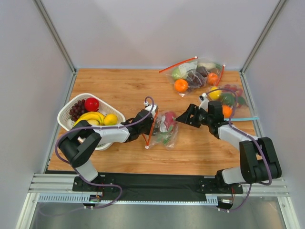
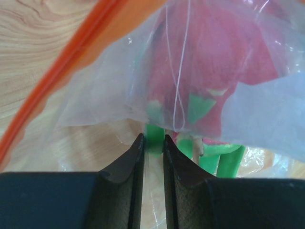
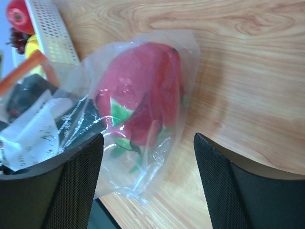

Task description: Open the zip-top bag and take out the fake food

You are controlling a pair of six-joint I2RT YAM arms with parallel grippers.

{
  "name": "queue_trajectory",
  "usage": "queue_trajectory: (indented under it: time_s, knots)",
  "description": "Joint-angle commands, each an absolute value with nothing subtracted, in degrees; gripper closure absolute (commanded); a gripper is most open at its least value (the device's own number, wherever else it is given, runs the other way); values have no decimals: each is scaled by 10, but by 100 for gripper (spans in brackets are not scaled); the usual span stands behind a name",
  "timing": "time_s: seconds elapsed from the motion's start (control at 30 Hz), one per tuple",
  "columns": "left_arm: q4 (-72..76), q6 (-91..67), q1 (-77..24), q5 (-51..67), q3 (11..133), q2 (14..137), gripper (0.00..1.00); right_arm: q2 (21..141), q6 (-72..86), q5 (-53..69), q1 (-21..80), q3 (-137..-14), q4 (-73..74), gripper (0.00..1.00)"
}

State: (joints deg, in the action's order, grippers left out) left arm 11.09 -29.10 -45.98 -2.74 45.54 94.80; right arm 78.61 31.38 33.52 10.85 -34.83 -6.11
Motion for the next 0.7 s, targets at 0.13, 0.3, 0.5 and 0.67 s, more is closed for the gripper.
queue_trajectory:
  time_s: [0.13, 0.3, 0.5, 0.67]
  knots:
    - [107, -301, -451, -4, 459, 971, 100, 863, 387, 416, 106, -325, -241, 25]
    - [109, -299, -449, -3, 459, 972, 100, 908, 389, 445, 107, -323, -266, 26]
    - [127, -294, -450, 23, 458, 968, 100, 965, 437, 488, 107, -321, -349, 49]
    - [130, -286, -450, 29, 460, 956, 100, 990, 461, 505, 107, -317, -397, 81]
